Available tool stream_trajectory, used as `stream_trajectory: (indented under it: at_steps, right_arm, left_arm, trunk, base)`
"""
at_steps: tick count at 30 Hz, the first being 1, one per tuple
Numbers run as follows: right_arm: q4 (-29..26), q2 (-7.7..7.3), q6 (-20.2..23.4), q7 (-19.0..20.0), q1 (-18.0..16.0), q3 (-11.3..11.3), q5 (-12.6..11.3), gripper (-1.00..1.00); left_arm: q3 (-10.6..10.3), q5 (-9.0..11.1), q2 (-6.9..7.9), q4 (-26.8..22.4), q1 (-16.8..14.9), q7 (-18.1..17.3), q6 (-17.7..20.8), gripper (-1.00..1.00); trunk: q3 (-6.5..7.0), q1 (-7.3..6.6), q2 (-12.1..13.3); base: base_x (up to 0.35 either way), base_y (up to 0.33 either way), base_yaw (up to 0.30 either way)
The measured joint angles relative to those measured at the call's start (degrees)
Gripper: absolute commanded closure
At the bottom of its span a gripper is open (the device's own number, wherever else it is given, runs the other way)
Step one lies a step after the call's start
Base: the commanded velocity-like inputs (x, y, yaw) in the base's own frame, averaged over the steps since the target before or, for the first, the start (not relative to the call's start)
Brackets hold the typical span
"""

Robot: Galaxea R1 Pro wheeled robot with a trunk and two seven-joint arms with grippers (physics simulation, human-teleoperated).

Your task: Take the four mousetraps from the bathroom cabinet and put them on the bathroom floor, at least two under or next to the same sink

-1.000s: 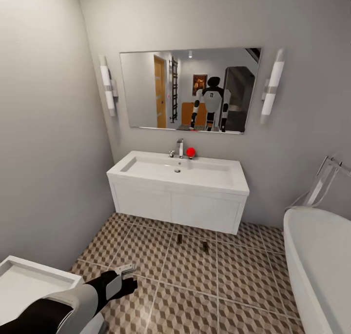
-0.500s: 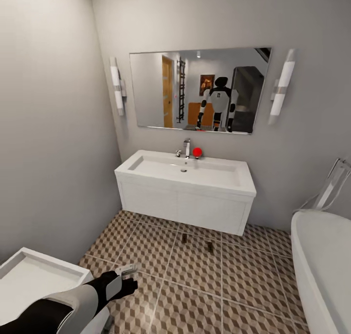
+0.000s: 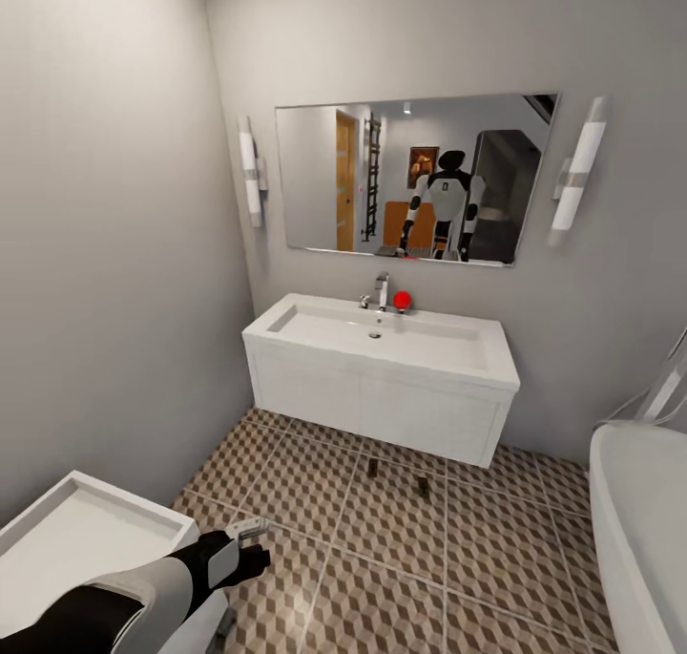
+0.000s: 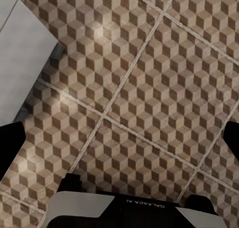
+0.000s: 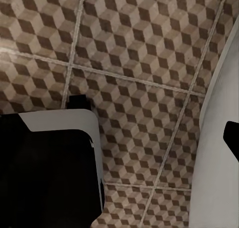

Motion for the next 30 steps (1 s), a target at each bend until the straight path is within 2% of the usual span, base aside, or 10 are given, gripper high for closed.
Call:
stream_trajectory:
  at_steps: [8,19,30]
  right_arm:
    - [0.01,0.00,-0.01,0.01,-0.01,0.02,0.00,-1.00]
    - [0.01,0.01,-0.01,0.02,-0.01,0.06,0.00,-1.00]
    - [0.00,0.00,0.00,-0.01,0.02,0.06,0.00,-1.00]
  left_arm:
    - [0.01,0.00,-0.07,-0.01,0.02,0.02,0.02,-1.00]
    - [0.01,-0.04,-0.10,-0.01,0.02,0.05,-0.05,-1.00]
    - [0.00,-0.08,-0.11,0.00,0.01,0.10,-0.10,-1.00]
  trunk:
    - [0.01,-0.01,0.03]
    - [0.01,-0.01,0.03]
    - [0.01,-0.01,0.03]
  base:
    - [0.000,0.000,0.076]
    - [0.000,0.000,0.207]
    - [-0.001,0.000,0.053]
